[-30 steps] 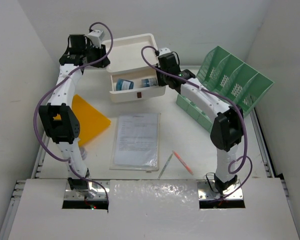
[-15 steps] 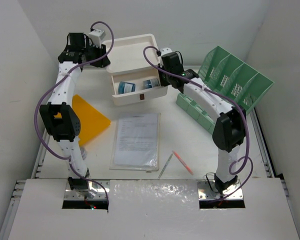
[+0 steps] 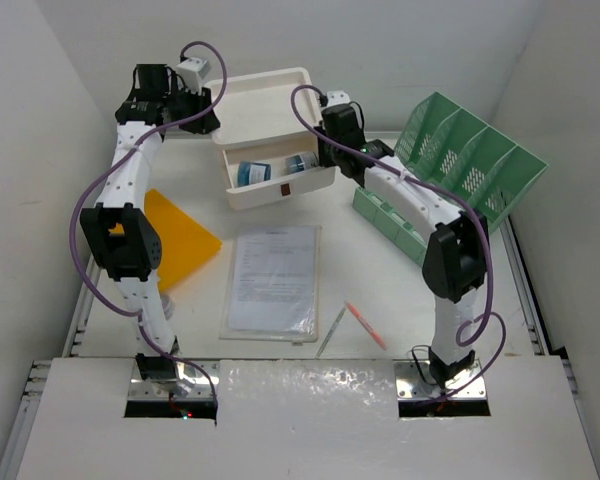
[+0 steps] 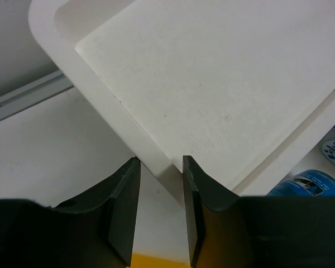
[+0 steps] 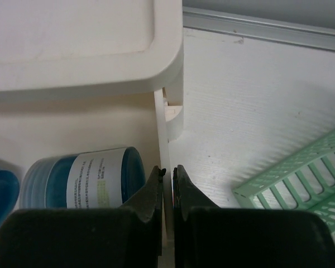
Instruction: Organize the desk
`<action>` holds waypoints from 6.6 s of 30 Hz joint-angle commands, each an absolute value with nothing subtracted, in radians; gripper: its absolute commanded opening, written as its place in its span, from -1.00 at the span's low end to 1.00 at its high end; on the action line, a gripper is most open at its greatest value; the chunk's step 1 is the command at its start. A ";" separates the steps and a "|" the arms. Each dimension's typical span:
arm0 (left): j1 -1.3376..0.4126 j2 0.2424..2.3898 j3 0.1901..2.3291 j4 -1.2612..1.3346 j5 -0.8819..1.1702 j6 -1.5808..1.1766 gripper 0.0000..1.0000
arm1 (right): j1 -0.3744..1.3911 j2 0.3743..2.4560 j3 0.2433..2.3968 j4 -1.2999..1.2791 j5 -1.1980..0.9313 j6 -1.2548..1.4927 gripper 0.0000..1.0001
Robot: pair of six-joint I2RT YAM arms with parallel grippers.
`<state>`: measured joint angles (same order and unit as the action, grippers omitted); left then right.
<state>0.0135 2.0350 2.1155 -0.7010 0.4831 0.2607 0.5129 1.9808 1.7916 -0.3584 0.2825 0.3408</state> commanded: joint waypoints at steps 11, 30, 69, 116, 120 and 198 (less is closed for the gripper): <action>-0.002 2.069 2.115 -0.782 0.583 0.272 -1.00 | 0.543 1.925 1.735 0.000 0.367 0.493 -0.74; -0.002 1.994 1.945 -0.600 0.482 0.124 -1.00 | 0.713 1.631 1.473 -0.065 0.491 0.169 0.32; -0.002 2.008 1.951 -0.603 0.511 0.150 -1.00 | 0.807 1.887 1.414 0.334 0.574 0.276 -0.92; -0.002 2.057 2.011 -0.644 0.638 0.121 -1.00 | 0.767 2.083 1.695 0.546 0.466 0.388 -1.00; -0.002 2.045 2.010 -0.646 0.620 0.136 -1.00 | 0.759 2.134 1.756 0.499 0.495 0.333 -1.00; 0.049 1.961 1.930 -0.672 0.693 0.229 -1.00 | 0.420 2.177 1.915 0.066 0.021 0.422 -1.00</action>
